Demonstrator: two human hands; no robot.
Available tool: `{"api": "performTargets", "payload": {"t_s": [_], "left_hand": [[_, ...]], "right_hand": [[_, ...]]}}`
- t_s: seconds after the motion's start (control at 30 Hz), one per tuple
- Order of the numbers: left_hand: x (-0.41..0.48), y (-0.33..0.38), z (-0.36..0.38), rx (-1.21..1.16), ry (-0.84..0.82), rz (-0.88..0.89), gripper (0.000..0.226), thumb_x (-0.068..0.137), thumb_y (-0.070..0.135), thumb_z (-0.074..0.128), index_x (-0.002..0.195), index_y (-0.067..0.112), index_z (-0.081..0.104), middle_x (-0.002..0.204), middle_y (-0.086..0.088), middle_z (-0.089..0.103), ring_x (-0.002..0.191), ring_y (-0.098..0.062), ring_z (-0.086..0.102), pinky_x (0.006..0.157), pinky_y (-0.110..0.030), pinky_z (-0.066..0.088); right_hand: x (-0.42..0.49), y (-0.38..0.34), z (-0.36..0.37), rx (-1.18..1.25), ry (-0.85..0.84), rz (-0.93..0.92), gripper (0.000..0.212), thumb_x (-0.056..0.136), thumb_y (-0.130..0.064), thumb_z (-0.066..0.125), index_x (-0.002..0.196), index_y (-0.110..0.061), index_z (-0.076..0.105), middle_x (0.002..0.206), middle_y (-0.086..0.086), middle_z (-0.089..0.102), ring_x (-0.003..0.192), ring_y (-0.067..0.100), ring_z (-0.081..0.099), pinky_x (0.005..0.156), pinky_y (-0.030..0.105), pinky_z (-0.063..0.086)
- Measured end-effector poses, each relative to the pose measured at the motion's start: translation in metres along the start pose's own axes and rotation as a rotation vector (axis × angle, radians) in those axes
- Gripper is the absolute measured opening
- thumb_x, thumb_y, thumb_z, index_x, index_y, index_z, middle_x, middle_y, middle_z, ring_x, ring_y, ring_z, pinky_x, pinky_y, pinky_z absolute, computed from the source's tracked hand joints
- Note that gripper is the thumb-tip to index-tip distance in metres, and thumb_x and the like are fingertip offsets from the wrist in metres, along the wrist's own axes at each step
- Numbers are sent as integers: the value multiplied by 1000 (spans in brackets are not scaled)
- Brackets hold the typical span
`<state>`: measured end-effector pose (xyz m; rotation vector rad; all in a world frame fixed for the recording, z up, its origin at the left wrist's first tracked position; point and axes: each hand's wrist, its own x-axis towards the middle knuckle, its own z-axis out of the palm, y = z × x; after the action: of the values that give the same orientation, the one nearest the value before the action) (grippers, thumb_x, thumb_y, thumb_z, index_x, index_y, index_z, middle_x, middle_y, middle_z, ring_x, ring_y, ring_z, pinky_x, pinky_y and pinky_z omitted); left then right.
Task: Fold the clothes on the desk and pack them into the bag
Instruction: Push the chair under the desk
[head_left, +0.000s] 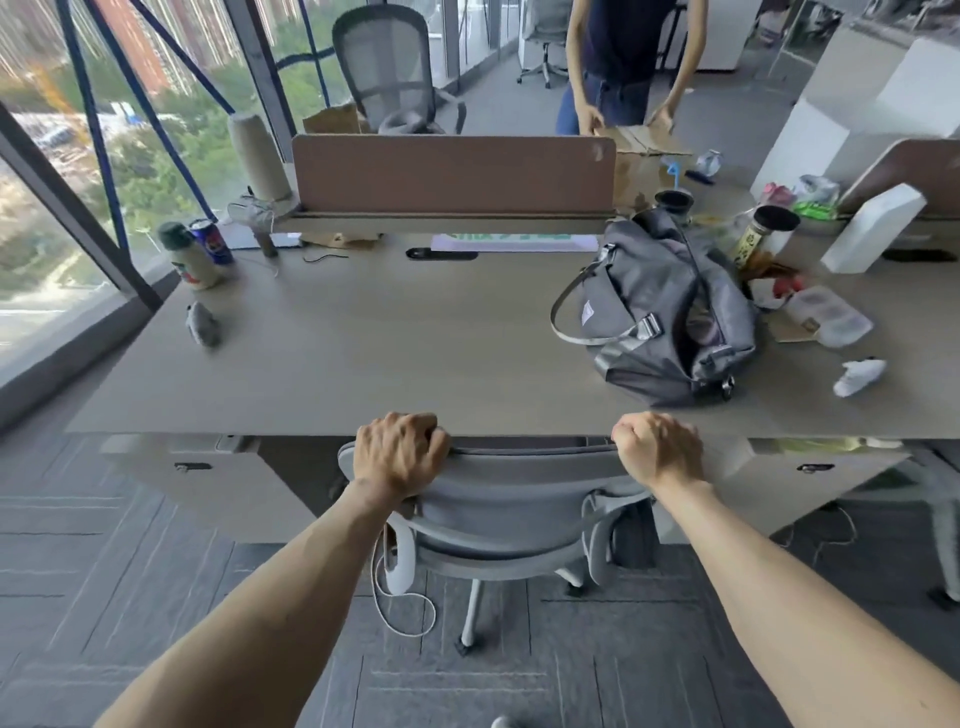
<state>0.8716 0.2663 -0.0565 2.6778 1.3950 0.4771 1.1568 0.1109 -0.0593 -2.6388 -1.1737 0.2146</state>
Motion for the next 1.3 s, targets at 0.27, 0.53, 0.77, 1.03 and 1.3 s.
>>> {"api": "performTargets", "payload": {"t_s": [0.27, 0.53, 0.77, 1.03, 1.3], "left_hand": [[-17, 8, -16, -45, -90, -19, 47, 82, 48, 31, 76, 12, 62, 76, -12, 68, 73, -37, 61, 60, -34, 38], [-17, -53, -83, -24, -85, -61, 28, 97, 38, 44, 87, 19, 62, 94, -11, 72, 83, -35, 65, 65, -35, 42], [-44, -187, -197, 60, 25, -114, 30, 100, 43, 42, 97, 21, 62, 91, -6, 70, 75, -25, 64, 70, -36, 55], [-110, -365, -327, 178, 112, -244, 29, 100, 44, 45, 103, 21, 62, 98, -5, 69, 86, -26, 66, 79, -38, 56], [-138, -510, -384, 216, 115, -324, 26, 101, 39, 47, 111, 19, 58, 102, -7, 69, 87, -26, 66, 76, -35, 54]], "right_hand": [[-17, -6, -20, -13, -140, -21, 35, 72, -40, 40, 82, -24, 69, 100, 4, 72, 87, 31, 58, 81, 36, 43], [-26, -101, -36, -1, -100, -143, 22, 82, -34, 53, 85, -23, 71, 101, 6, 74, 94, 32, 66, 75, 32, 50], [-55, -281, -48, 28, -58, -376, 18, 88, -31, 54, 86, -22, 70, 95, 6, 71, 77, 29, 58, 69, 29, 43], [-125, -514, -32, 49, -11, -670, 22, 89, -33, 52, 84, -20, 68, 93, 5, 70, 81, 26, 63, 72, 31, 50], [-167, -696, 5, -16, 19, -876, 21, 91, -30, 48, 83, -20, 64, 100, 7, 68, 88, 30, 63, 67, 31, 40]]}}
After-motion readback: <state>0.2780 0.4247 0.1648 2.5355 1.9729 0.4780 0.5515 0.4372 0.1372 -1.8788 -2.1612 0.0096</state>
